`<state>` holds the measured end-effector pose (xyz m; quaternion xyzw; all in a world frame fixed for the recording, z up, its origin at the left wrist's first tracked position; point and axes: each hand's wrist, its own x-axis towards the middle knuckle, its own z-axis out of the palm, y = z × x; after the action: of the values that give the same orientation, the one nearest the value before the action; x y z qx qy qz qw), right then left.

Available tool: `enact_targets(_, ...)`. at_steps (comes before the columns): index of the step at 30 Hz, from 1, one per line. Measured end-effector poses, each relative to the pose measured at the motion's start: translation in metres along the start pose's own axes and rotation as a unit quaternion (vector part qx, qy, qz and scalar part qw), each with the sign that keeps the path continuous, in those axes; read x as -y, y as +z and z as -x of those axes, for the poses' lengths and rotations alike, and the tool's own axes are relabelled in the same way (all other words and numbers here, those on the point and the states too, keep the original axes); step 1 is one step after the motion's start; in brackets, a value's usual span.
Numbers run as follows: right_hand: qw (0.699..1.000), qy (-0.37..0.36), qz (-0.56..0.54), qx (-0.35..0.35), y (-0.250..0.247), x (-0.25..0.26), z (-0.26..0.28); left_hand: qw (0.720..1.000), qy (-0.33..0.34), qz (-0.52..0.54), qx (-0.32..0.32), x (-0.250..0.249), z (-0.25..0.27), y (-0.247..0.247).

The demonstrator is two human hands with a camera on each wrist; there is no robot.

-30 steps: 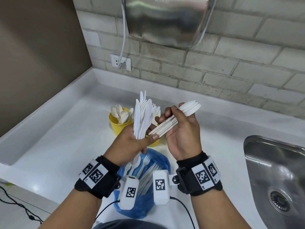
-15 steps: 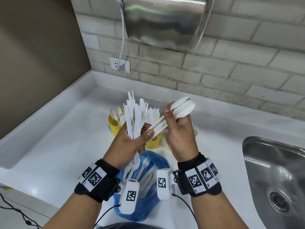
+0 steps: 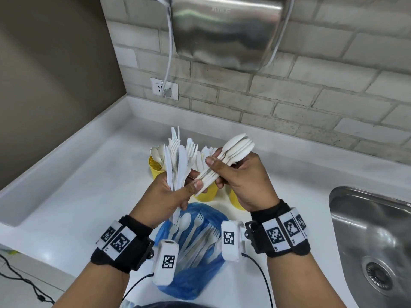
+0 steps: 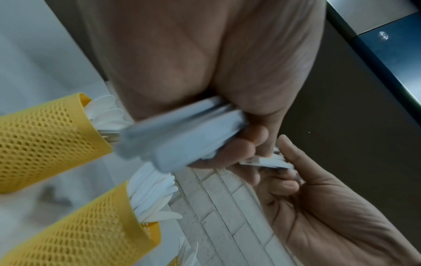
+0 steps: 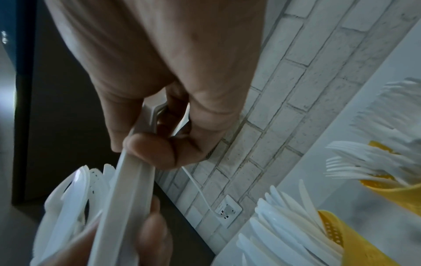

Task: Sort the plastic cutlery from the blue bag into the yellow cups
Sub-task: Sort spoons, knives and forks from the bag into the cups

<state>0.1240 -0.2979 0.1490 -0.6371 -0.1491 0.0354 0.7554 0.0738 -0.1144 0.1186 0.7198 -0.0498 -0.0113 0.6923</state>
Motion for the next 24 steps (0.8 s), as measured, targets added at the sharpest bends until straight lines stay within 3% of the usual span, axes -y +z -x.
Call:
enact_targets(11, 0.997, 0.02, -0.01, -0.071, -0.007, 0.009, -0.034, 0.988, 0.004, 0.048, -0.147, 0.017, 0.01, -0.052)
enact_targets(16, 0.997, 0.043, 0.011, -0.064, 0.015, 0.001, -0.063, 0.985, -0.003, 0.059, -0.162, 0.02, 0.019, -0.062)
enact_targets(24, 0.979, 0.065, 0.187, -0.038, 0.066, -0.048, -0.099, 0.984, -0.012, 0.087, -0.156, 0.011, 0.026, -0.058)
